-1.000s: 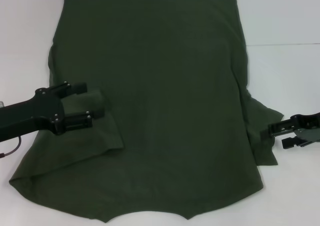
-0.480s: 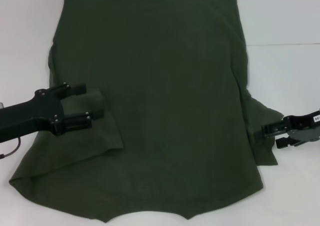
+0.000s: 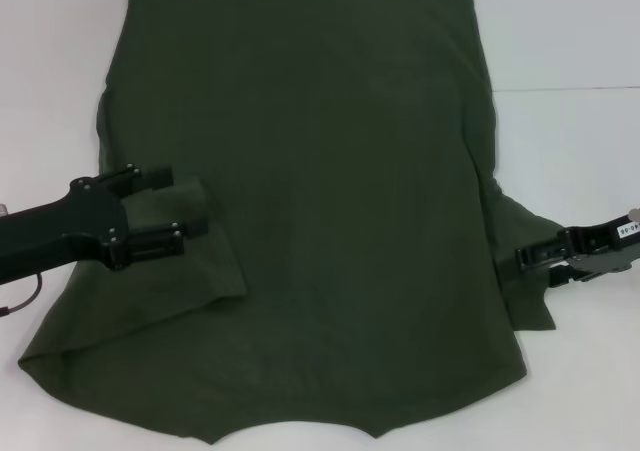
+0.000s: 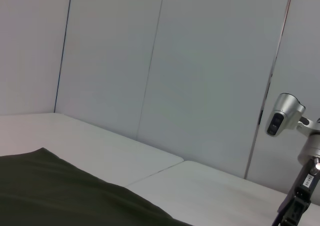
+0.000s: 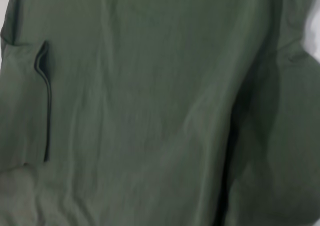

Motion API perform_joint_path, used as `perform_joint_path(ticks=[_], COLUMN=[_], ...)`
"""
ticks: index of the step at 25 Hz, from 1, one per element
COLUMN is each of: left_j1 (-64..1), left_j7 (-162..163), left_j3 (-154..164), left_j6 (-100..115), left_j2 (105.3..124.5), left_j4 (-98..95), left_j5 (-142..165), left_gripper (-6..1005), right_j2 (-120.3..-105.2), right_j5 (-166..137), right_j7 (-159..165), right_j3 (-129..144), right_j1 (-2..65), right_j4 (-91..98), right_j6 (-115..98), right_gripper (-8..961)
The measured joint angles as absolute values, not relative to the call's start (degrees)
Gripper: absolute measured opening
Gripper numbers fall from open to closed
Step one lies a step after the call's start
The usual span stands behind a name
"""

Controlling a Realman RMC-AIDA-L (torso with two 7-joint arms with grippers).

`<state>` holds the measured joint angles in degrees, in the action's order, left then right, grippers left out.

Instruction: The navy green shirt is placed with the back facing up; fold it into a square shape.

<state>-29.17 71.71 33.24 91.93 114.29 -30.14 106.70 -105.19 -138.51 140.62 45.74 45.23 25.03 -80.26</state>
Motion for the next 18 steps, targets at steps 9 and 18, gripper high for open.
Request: perform_joint_path(ticks=[9,18], left_j1=[-29.2,-29.1], left_j7=[71.7,71.7], left_j3=[33.0,32.9], left_j6=[91.8,91.7], left_j2=[114.66,114.69], left_j4=[-30.3,-30.4], left_j5=[106.7,106.7], left_gripper=[923,922], right_j2=[-105.78,-106.63], right_j5=[-138.5,-138.5], right_j7=[138.6,138.2], right_j3=[45.9,45.9], right_j1=[45.5,45.5], right_j4=[25.0,24.8], right_j6=[-78.8,-77.7], right_gripper=[867,843])
